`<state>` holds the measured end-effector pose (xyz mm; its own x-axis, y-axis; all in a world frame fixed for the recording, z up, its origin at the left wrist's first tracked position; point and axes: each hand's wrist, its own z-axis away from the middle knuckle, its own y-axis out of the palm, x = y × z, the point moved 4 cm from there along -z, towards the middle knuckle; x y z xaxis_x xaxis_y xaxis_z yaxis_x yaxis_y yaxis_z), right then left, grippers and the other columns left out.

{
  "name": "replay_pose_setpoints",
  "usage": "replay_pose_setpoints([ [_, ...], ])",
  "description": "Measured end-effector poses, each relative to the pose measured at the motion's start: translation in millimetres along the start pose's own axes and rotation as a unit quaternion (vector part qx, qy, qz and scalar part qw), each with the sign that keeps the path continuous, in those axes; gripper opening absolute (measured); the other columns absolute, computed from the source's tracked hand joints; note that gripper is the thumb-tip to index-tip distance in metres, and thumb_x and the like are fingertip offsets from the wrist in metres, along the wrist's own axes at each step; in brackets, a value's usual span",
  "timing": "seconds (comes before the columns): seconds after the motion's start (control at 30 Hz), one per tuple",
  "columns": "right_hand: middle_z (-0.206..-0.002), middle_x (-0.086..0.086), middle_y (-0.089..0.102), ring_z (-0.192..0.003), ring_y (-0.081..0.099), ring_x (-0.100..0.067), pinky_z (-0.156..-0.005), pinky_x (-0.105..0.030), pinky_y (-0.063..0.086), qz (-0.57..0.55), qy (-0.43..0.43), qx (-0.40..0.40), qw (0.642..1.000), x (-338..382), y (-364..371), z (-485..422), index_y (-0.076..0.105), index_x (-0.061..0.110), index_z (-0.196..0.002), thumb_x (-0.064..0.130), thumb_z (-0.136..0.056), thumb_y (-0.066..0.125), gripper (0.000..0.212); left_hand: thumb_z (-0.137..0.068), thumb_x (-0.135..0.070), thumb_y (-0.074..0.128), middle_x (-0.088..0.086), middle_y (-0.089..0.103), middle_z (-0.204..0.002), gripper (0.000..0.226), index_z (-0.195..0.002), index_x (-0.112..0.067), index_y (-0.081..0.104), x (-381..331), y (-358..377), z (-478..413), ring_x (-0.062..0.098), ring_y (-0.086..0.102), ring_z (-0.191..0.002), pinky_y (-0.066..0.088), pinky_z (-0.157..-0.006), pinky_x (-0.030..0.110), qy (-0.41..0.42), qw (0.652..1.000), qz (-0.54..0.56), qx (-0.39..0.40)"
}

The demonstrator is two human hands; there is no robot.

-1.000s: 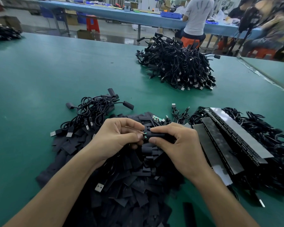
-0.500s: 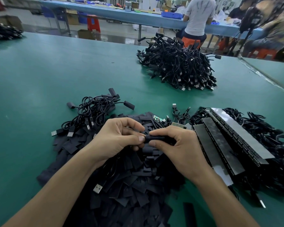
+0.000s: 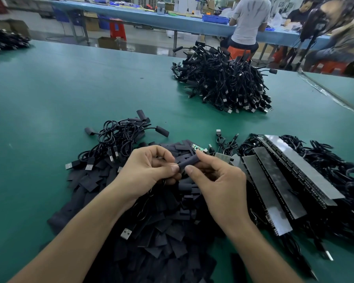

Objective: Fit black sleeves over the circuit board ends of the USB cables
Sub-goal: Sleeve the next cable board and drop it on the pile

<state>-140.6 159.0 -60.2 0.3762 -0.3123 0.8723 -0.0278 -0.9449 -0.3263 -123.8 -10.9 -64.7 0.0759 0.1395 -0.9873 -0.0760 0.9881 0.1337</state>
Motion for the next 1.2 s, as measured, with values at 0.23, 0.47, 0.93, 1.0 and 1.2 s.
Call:
replay_pose_setpoints([
  [0.23,-0.085,0.024,0.073,-0.083,0.069,0.006,-0.079,-0.014,0.053,-0.012,0.011,-0.028,0.999,-2,-1,-1,0.076,0.021,-0.108,0.023,-0.083,0.079,0.026,-0.084,0.011,0.069,0.016,0.069,-0.068,0.022,-0.078,-0.007,0.058,4,2,-2,0.025,0.072,-0.065,0.057,-0.057,0.025,0.007,1.000,0.005,0.002],
  [0.47,-0.072,-0.002,0.074,-0.065,0.069,-0.013,-0.060,-0.020,0.052,-0.161,0.086,-0.027,0.983,1,-11,-10,0.071,0.020,-0.087,0.010,-0.084,0.076,0.011,-0.080,-0.002,0.078,0.011,0.075,-0.079,0.022,-0.095,-0.007,0.064,-12,4,0,0.023,0.071,-0.073,0.058,-0.062,0.027,0.056,0.996,-0.058,0.024],
  [0.93,-0.100,0.007,0.073,-0.077,0.072,-0.007,-0.065,-0.020,0.057,-0.045,0.066,-0.083,0.993,19,-51,-25,0.067,0.027,-0.112,-0.002,-0.092,0.062,0.036,-0.095,-0.015,0.066,-0.005,0.067,-0.069,0.017,-0.100,-0.031,0.068,-21,-44,-13,0.004,0.046,-0.044,0.039,-0.040,0.017,0.120,0.971,-0.117,-0.172],
  [1.0,-0.113,0.010,0.069,-0.086,0.071,-0.008,-0.081,-0.026,0.057,0.158,0.022,-0.043,0.986,19,-50,-26,0.065,0.022,-0.126,0.004,-0.092,0.064,0.038,-0.099,-0.011,0.058,-0.005,0.065,-0.083,0.027,-0.120,-0.025,0.066,-18,-61,-20,0.002,0.046,-0.046,0.042,-0.043,0.018,0.111,0.961,-0.103,-0.229],
  [1.2,-0.138,0.004,0.052,-0.116,0.058,-0.025,-0.095,-0.037,0.046,0.381,0.014,0.096,0.919,10,-29,-14,0.050,0.026,-0.141,0.014,-0.093,0.063,0.051,-0.103,-0.007,0.047,-0.008,0.049,-0.123,0.058,-0.156,-0.018,0.026,-13,-63,-23,-0.005,0.062,-0.062,0.055,-0.079,0.032,0.123,0.954,-0.120,-0.247],
])
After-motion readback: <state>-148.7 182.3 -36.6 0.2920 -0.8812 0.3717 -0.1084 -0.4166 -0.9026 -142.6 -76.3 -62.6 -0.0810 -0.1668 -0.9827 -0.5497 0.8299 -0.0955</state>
